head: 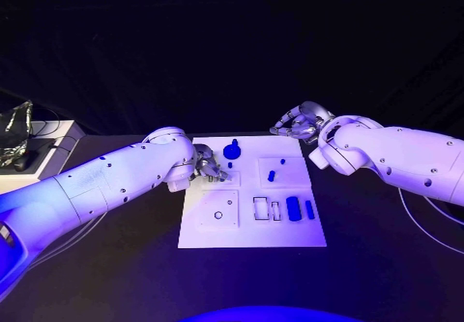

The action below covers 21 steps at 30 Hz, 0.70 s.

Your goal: Assemble the parts on the task board

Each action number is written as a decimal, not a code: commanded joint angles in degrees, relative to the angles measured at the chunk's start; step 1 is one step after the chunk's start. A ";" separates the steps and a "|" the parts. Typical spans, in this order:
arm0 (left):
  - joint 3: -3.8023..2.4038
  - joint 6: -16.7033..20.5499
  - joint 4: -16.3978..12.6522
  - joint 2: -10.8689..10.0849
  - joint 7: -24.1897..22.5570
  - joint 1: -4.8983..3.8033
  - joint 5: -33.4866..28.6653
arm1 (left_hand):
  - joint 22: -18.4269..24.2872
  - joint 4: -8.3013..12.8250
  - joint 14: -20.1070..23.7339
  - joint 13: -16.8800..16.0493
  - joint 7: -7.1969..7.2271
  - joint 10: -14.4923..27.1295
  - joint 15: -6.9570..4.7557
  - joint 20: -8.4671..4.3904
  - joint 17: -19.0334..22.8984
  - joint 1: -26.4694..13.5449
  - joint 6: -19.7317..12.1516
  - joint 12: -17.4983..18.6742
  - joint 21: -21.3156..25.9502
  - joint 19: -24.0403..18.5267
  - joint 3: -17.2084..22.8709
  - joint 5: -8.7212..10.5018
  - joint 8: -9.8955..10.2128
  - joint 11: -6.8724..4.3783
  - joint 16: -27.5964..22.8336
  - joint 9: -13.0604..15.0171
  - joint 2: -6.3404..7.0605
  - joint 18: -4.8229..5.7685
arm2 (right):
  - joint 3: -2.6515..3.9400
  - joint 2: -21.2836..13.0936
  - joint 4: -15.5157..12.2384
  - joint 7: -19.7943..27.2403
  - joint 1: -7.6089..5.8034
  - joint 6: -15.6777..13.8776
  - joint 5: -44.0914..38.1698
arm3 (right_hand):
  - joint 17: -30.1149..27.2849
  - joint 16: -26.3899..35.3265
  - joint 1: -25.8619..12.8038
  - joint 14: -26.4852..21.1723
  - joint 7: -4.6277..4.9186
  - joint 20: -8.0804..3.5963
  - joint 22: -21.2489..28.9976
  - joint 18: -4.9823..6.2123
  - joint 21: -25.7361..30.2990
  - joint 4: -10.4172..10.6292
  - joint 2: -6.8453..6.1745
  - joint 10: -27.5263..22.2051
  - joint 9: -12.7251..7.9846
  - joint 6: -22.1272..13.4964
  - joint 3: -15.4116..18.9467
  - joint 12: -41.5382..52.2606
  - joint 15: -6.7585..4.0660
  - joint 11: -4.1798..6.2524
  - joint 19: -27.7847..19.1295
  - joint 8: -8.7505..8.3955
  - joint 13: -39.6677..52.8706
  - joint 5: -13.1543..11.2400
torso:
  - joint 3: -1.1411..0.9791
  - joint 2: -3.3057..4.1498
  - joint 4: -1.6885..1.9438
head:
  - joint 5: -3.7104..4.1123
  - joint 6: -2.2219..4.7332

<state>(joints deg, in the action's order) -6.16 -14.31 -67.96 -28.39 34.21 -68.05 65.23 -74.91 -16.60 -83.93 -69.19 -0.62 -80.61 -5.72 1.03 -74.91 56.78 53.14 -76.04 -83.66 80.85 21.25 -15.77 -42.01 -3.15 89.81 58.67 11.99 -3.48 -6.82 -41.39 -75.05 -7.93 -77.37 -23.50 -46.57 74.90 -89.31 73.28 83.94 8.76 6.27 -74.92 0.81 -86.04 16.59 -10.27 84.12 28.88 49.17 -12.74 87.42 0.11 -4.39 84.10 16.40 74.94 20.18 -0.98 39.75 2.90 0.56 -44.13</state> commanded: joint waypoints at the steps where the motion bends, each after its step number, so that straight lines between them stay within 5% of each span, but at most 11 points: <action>1: -0.19 -0.27 -0.55 -0.12 -0.05 0.00 -1.14 | -1.10 -0.07 -6.06 0.10 -0.28 -0.03 -0.04 -0.14 -15.07 0.39 -0.07 -0.17 0.30 0.08 -0.45 0.32 -0.20 0.29 0.18 0.11 0.06 0.30 | 0.01 0.01 0.01 0.54 0.06 0.68 -0.39 | 11.91 0.39 -0.54 5.29 -0.05 -0.44 -12.14 0.28 0.20 -0.15 0.14 2.96 0.06 -0.50 0.25 -0.35 -0.23 0.33 3.81 0.34 12.43 0.24 | 0.00 0.04 -0.07 | -0.05 0.09; 8: -1.94 -0.35 -1.61 -1.16 0.02 0.02 -2.10 | -0.96 -0.06 -5.98 0.46 -0.29 0.18 -0.02 -0.12 -14.82 0.33 -0.12 0.08 0.39 -0.02 -1.53 1.62 -0.04 0.31 0.06 0.27 0.07 0.27 | 0.01 -0.13 0.02 0.55 0.11 0.65 -0.36 | 11.91 0.39 -0.54 5.29 -0.05 -0.44 -12.14 0.28 0.20 -0.15 0.14 2.96 0.06 -0.50 0.25 -0.35 -0.23 0.33 3.81 0.34 12.43 0.24 | -0.04 0.06 -0.08 | -0.01 0.32; 16: -6.08 3.16 -1.42 -3.44 -0.58 -0.21 -3.08 | 3.23 -0.07 -4.99 4.27 -1.82 3.18 1.04 0.58 -11.68 2.89 -3.35 2.90 2.79 -2.98 -2.69 1.00 3.05 1.63 -1.51 -0.54 -1.40 -0.64 | 0.01 -0.32 0.24 0.74 0.12 0.27 -0.35 | 11.83 0.43 -0.58 5.26 -0.04 -0.45 -12.06 0.30 0.33 -0.15 0.16 2.94 0.20 -0.69 0.24 -0.38 -0.23 0.34 3.76 0.51 12.40 0.25 | -0.08 0.03 -0.03 | 0.09 0.72; 21: -7.40 4.57 0.30 -4.11 -0.85 -1.17 -3.45 | 3.25 -0.11 -4.91 5.28 -2.71 4.06 1.68 1.10 -11.40 3.62 -4.52 3.57 2.93 -2.98 -2.95 0.57 5.50 2.38 -1.68 -2.12 -2.04 -0.65 | 0.01 -0.38 0.45 1.09 0.11 -0.18 -0.09 | 11.83 0.43 -0.58 5.26 -0.04 -0.45 -12.06 0.30 0.33 -0.15 0.16 2.94 0.20 -0.69 0.24 -0.38 -0.23 0.34 3.76 0.51 12.40 0.25 | -0.03 0.17 -0.05 | -0.16 1.17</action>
<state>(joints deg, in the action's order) -13.51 -12.03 -67.93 -32.53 34.10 -69.03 62.95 -71.71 -16.67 -83.94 -63.92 -3.52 -76.79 -4.43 1.96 -74.91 59.89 49.01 -72.52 -81.04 78.06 18.64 -15.03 -36.58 -0.66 88.38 56.61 9.94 -3.48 -6.82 -41.76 -74.65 -7.79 -77.27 -23.61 -46.52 74.90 -89.09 73.28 83.94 8.74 6.27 -74.91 0.81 -86.04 16.59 -10.27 84.12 29.03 48.76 -12.74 87.42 0.11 -4.39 84.10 16.84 74.92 20.18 -1.05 39.83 2.85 0.51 -43.15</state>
